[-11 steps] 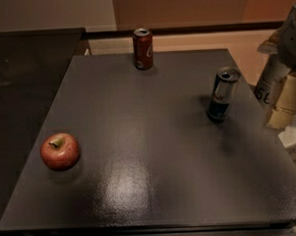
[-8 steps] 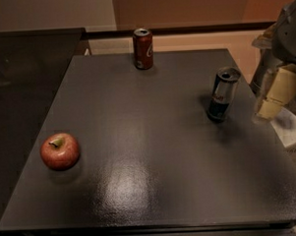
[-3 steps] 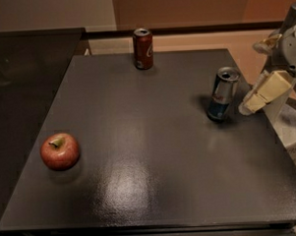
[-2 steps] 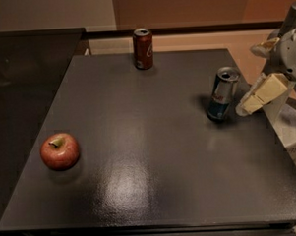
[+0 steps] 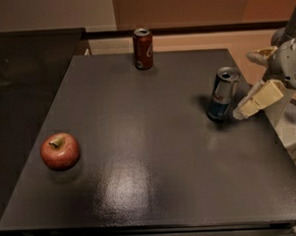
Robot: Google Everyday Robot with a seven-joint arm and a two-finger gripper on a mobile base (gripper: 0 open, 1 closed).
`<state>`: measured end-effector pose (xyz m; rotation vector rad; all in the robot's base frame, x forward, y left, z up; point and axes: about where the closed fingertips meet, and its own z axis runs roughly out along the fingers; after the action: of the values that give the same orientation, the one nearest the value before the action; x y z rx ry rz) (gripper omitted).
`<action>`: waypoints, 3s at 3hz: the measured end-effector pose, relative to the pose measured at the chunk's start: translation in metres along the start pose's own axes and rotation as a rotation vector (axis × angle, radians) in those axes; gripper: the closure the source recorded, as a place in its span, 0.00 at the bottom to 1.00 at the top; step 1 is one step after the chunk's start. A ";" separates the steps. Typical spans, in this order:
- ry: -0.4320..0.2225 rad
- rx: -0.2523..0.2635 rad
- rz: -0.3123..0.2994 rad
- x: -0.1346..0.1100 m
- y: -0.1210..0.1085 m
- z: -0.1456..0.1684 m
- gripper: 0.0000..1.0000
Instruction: Knock redbull can over
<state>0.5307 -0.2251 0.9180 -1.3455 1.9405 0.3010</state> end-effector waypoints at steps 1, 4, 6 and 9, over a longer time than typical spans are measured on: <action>-0.041 -0.014 0.007 0.003 0.001 0.008 0.00; -0.193 -0.046 0.018 -0.002 0.008 0.027 0.00; -0.245 -0.066 0.026 -0.013 0.010 0.033 0.15; -0.223 -0.084 -0.004 -0.031 0.012 0.040 0.87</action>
Offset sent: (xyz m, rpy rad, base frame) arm 0.0034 0.0059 -0.0246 0.1415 -0.0188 0.0378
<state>0.5435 -0.1757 0.9088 -1.3094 1.7557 0.5137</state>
